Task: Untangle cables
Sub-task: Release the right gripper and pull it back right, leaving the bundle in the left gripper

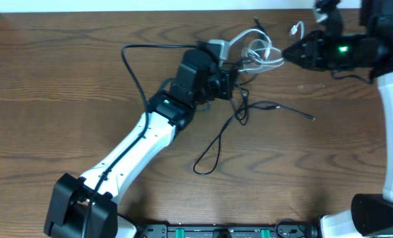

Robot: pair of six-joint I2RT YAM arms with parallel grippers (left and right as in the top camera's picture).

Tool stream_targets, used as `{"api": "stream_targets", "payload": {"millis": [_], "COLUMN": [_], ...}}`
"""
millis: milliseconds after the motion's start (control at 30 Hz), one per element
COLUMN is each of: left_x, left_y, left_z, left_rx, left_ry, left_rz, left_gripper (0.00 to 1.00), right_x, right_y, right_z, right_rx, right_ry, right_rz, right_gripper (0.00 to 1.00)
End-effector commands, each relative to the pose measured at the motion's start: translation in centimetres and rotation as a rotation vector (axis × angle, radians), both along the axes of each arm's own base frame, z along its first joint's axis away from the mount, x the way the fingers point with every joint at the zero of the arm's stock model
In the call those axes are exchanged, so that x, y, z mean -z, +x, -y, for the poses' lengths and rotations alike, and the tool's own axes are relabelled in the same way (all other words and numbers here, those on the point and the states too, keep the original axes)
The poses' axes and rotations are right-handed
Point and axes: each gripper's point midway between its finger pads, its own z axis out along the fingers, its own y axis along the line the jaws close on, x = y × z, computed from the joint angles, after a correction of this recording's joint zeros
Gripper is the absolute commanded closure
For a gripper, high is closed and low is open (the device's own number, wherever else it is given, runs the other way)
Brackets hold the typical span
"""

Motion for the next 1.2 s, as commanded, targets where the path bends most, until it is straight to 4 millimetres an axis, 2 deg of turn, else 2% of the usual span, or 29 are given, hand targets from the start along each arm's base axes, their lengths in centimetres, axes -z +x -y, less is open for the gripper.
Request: {"api": "stream_targets", "payload": {"millis": [0, 100, 233, 333, 500, 600, 800, 900, 1067, 1167], "left_x": [0.8, 0.5, 0.1, -0.2, -0.4, -1.2, -5.1, -5.9, -6.0, -6.0], "left_y": [3.2, 3.4, 3.2, 2.9, 2.3, 1.7, -0.1, -0.4, -0.4, -0.6], "left_z": [-6.2, -7.5, -7.8, -7.4, -6.4, -5.7, -3.2, -3.2, -3.2, -3.0], "left_rx": [-0.241, -0.266, -0.268, -0.246, -0.189, -0.142, -0.001, -0.026, -0.07, -0.071], "left_ry": [0.077, 0.08, 0.082, 0.07, 0.038, 0.005, -0.14, -0.196, -0.262, -0.274], "left_rz": [-0.004, -0.009, -0.003, -0.005, -0.019, -0.016, 0.023, -0.01, -0.083, -0.097], "left_gripper": [0.92, 0.92, 0.92, 0.92, 0.92, 0.92, 0.92, 0.92, 0.92, 0.92], "right_x": [-1.4, -1.3, -1.2, -1.0, -0.5, -0.4, -0.4, -0.2, 0.6, 1.6], "right_y": [0.2, 0.6, 0.7, 0.4, -0.2, -0.3, -0.9, -1.2, -1.9, -1.7], "right_z": [3.6, 6.5, 9.6, 10.3, 9.3, 8.1, 3.2, 0.5, -4.3, -5.9], "right_rx": [0.071, 0.147, 0.229, 0.236, 0.182, 0.139, 0.0, -0.074, -0.204, -0.228], "right_ry": [-0.003, -0.009, -0.01, -0.016, -0.036, -0.044, -0.044, -0.049, -0.044, -0.065], "right_rz": [0.052, 0.049, 0.042, 0.034, 0.029, 0.033, 0.045, 0.052, 0.045, 0.029], "right_gripper": [0.99, 0.99, 0.99, 0.99, 0.99, 0.94, 0.66, 0.55, 0.53, 0.53]}}
